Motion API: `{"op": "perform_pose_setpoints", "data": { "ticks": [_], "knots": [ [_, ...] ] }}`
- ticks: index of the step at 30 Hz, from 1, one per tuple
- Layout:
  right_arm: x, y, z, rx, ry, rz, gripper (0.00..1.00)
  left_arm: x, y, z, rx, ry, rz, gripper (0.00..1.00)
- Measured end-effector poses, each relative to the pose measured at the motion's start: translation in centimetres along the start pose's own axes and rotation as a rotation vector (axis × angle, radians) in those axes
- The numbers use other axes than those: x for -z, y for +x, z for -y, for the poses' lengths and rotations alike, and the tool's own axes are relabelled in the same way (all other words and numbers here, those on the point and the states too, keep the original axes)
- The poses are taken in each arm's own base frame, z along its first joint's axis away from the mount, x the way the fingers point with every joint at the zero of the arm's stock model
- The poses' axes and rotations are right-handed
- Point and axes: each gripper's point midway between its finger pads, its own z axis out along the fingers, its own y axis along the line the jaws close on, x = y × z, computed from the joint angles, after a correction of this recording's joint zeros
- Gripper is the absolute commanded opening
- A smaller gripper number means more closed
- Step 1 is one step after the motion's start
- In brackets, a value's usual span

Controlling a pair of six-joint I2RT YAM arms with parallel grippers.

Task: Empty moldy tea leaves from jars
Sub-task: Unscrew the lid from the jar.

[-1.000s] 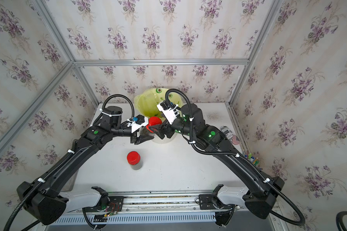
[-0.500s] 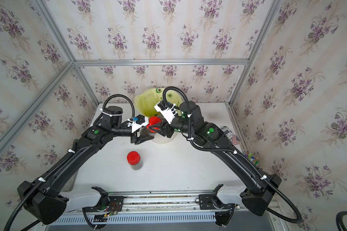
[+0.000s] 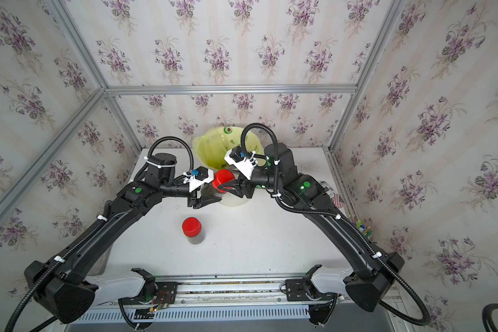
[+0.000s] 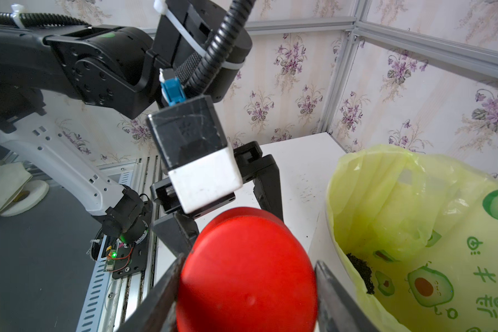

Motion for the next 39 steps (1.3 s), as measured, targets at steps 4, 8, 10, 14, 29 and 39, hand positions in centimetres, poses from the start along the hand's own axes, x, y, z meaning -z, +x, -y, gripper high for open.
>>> {"op": "perform_pose_setpoints", "data": {
  "ticks": [4, 8, 10, 14, 29, 39],
  "knots": [
    [0.1, -0.1, -0.4, 0.059, -0.050, 0.003, 0.42, 0.0, -0.2, 0.2, -0.004, 0.013, 0.010, 0.66],
    [0.1, 0.1, -0.7, 0.100, -0.080, -0.001, 0.58, 0.0, -0.1, 0.5, -0.002, 0.025, 0.008, 0.66],
    [0.1, 0.1, -0.8, 0.110, -0.087, 0.001, 0.74, 0.0, -0.1, 0.6, -0.002, 0.028, 0.009, 0.65],
    [0.6, 0.1, -1.2, 0.112, -0.094, 0.007, 0.89, 0.2, -0.2, 0.6, 0.000, 0.031, 0.013, 0.65],
    [3.0, -2.1, 0.3, -0.235, 0.077, 0.040, 0.96, 0.1, 0.1, 0.3, 0.005, 0.017, -0.006, 0.66],
    [1.2, 0.5, 0.1, -0.447, 0.130, -0.055, 0.96, -0.1, 0.4, 0.1, 0.012, 0.015, -0.015, 0.66]
  ]
}}
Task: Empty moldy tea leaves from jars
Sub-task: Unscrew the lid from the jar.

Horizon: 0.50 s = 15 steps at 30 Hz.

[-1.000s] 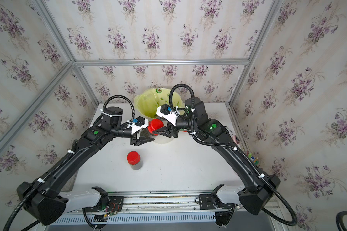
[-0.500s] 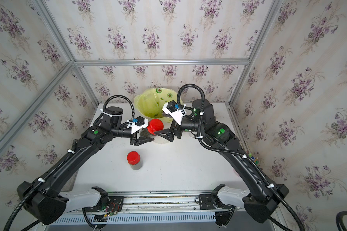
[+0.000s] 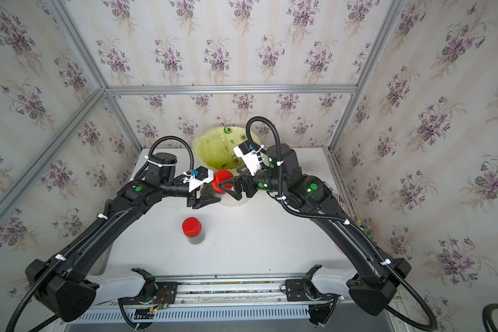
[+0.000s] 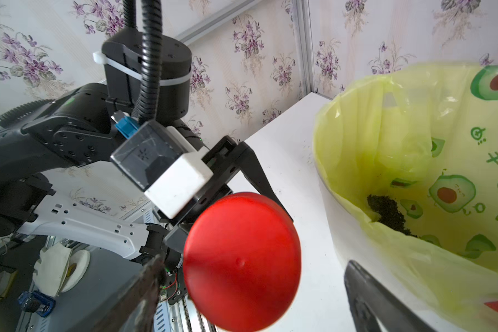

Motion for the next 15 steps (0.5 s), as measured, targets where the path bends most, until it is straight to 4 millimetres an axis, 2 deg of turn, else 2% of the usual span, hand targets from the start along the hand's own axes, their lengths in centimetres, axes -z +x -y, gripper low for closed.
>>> {"op": "perform_pose_setpoints", "data": {
  "ticks": [6, 15],
  "knots": [
    [-0.7, 0.3, -0.1, -0.036, 0.013, -0.006, 0.94, 0.0, 0.0, 0.0, -0.001, 0.000, 0.000, 0.66],
    [-1.5, 0.3, 0.0, -0.043, 0.019, -0.012, 0.79, 0.0, 0.0, -0.1, 0.000, -0.003, -0.001, 0.66]
  ]
}}
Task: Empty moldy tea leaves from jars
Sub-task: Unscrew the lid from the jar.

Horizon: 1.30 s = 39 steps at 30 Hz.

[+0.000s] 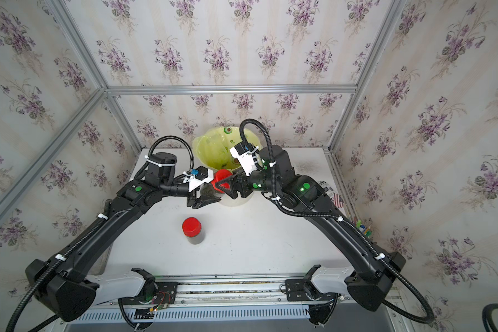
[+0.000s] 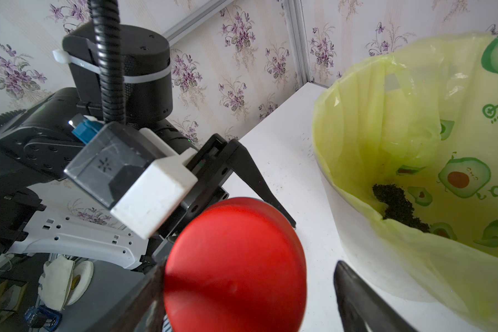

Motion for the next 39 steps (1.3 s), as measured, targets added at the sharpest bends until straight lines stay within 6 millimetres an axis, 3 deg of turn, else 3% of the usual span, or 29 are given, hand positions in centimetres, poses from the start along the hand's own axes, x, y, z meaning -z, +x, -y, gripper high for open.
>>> {"op": "perform_pose_setpoints", "data": {
  "ticks": [7, 14, 27, 35, 39],
  "knots": [
    [-0.2, 0.0, -0.2, 0.012, -0.008, -0.003, 0.56, -0.1, 0.1, 0.0, 0.005, 0.002, -0.003, 0.66],
    [-0.3, 0.1, -0.6, 0.061, -0.037, -0.011, 0.44, -0.1, 0.2, -0.2, -0.021, -0.006, -0.005, 0.66],
    [0.5, -0.1, -0.6, 0.295, -0.110, -0.018, 0.40, -0.1, -0.2, -0.3, -0.069, -0.016, 0.004, 0.68],
    [0.8, 0.0, -0.2, 0.318, -0.141, -0.020, 0.40, 0.1, -0.5, -0.5, -0.084, -0.031, 0.010, 0.70],
    [0.7, 0.4, -0.1, 0.308, -0.154, -0.019, 0.46, 0.1, -0.3, -0.3, -0.074, -0.024, 0.000, 0.70]
  ]
}}
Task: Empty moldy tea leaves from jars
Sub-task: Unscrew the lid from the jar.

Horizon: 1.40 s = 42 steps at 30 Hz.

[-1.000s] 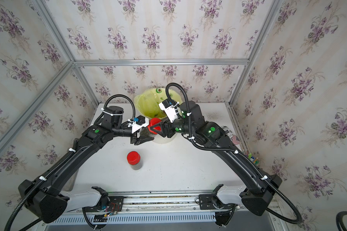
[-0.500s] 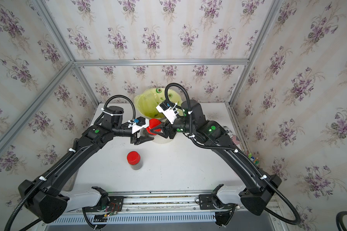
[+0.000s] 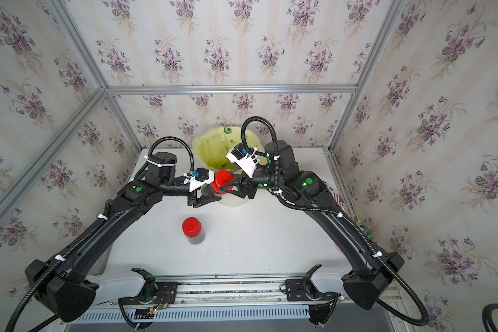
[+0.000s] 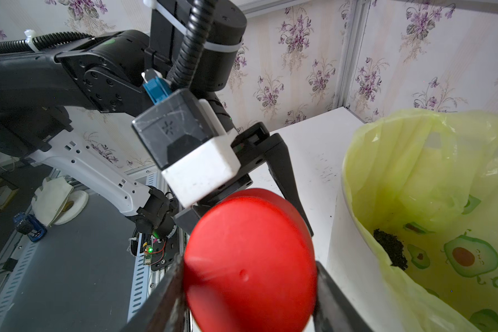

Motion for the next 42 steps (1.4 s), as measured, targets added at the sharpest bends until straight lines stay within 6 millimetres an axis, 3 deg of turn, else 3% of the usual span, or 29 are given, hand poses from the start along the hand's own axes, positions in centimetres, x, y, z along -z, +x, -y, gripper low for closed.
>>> {"op": "perform_pose_setpoints", "data": {
  "ticks": [5, 12, 17, 25, 38, 42],
  "knots": [
    [0.2, 0.7, 0.2, -0.025, -0.015, 0.011, 0.56, 0.0, 0.3, 0.2, 0.006, 0.006, -0.009, 0.70],
    [1.0, 1.4, 1.4, -0.029, 0.064, 0.002, 0.84, 0.1, 0.5, 0.3, 0.060, 0.012, -0.012, 0.68],
    [1.5, 1.4, 1.6, -0.028, 0.096, -0.001, 0.94, 0.1, 0.2, 0.6, 0.064, 0.030, 0.000, 0.67],
    [2.6, -0.8, 1.3, -0.033, 0.107, 0.043, 0.98, 0.0, 0.0, 0.9, 0.067, 0.052, 0.014, 0.67],
    [1.1, -1.6, -0.6, -0.085, 0.011, 0.049, 1.00, -0.2, 0.2, 0.9, 0.076, 0.061, 0.008, 0.68],
    [0.5, -1.9, -0.4, -0.091, 0.020, 0.042, 0.99, -0.2, 0.3, 0.9, 0.081, 0.064, 0.005, 0.68]
  ]
}}
